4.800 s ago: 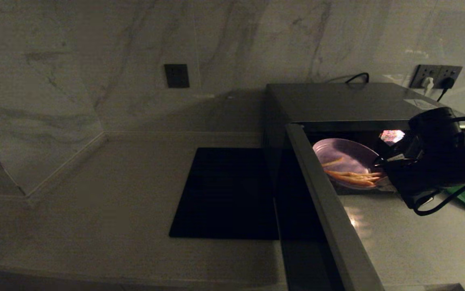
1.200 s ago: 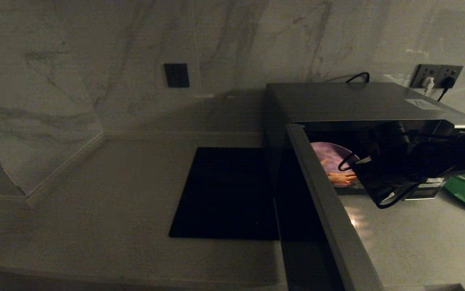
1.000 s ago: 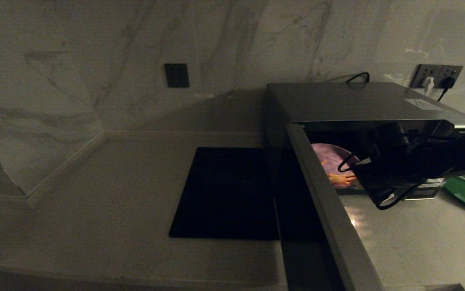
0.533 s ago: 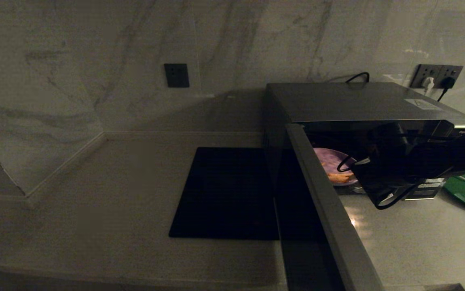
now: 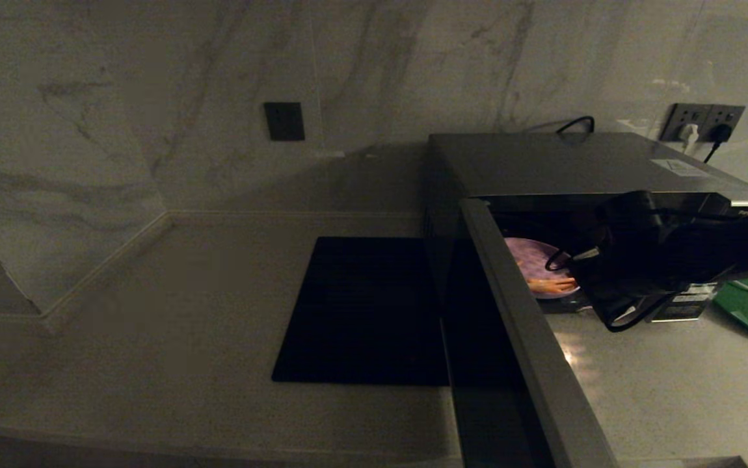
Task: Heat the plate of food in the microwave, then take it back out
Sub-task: Put the plate in the microwave oven, then close the microwave oven
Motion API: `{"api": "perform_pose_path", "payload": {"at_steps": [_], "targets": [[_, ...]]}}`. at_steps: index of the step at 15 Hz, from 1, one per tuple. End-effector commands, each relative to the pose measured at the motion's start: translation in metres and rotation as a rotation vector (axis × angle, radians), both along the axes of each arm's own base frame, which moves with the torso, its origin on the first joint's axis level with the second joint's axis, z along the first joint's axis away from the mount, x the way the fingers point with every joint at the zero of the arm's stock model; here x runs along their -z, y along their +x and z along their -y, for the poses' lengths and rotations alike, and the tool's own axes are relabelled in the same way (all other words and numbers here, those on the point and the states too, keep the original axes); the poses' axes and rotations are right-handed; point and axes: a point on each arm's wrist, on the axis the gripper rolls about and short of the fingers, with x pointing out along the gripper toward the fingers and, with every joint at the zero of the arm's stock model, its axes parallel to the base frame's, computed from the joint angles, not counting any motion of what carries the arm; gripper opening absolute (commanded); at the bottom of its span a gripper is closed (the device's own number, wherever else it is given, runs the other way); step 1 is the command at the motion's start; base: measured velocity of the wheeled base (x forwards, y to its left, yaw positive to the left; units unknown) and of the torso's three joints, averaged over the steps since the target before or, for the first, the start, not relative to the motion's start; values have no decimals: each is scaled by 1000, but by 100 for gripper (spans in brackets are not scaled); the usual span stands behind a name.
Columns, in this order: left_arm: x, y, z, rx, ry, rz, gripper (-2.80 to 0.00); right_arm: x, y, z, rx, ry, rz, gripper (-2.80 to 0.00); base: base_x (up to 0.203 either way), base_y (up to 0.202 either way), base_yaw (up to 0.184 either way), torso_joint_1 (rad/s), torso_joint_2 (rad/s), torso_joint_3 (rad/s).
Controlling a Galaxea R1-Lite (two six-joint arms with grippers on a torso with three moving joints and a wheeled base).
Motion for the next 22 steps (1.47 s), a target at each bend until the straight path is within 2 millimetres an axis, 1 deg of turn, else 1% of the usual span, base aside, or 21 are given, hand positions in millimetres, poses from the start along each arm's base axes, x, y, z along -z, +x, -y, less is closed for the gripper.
{"api": "perform_pose_path", "payload": {"at_steps": [1, 3, 6, 8, 9, 11, 13, 14, 17, 19, 22], "targets": [[0, 0, 0, -1, -1, 0, -280, -15, -8, 4, 16, 6, 33, 0, 0, 0, 0, 0, 0, 0], [0, 0, 0, -1, -1, 0, -280, -16, -18, 9, 28, 4, 24, 0, 0, 0, 0, 0, 0, 0], [0, 0, 0, -1, -1, 0, -280, -20, -31, 25, 46, -18, 19, 0, 0, 0, 0, 0, 0, 0], [0, 0, 0, -1, -1, -1, -280, -22, -45, 32, 42, -42, 9, 0, 0, 0, 0, 0, 0, 0], [0, 0, 0, -1, -1, 0, -280, -23, -53, 35, 41, -52, 2, 0, 0, 0, 0, 0, 0, 0], [0, 0, 0, -1, -1, 0, -280, -27, -76, 41, 36, -77, -6, 0, 0, 0, 0, 0, 0, 0], [0, 0, 0, -1, -1, 0, -280, -38, -102, 47, 32, -112, 15, 0, 0, 0, 0, 0, 0, 0], [0, 0, 0, -1, -1, -1, -280, -45, -116, 50, 28, -138, 34, -280, 0, 0, 0, 0, 0, 0], [0, 0, 0, -1, -1, 0, -280, -67, -162, 52, 31, -235, 107, -280, 0, 0, 0, 0, 0, 0], [0, 0, 0, -1, -1, 0, -280, -76, -192, 52, 39, -352, 128, -280, 0, 0, 0, 0, 0, 0], [0, 0, 0, -1, -1, -1, -280, -93, -225, 51, 72, -534, 162, -280, 0, 0, 0, 0, 0, 0]]}}
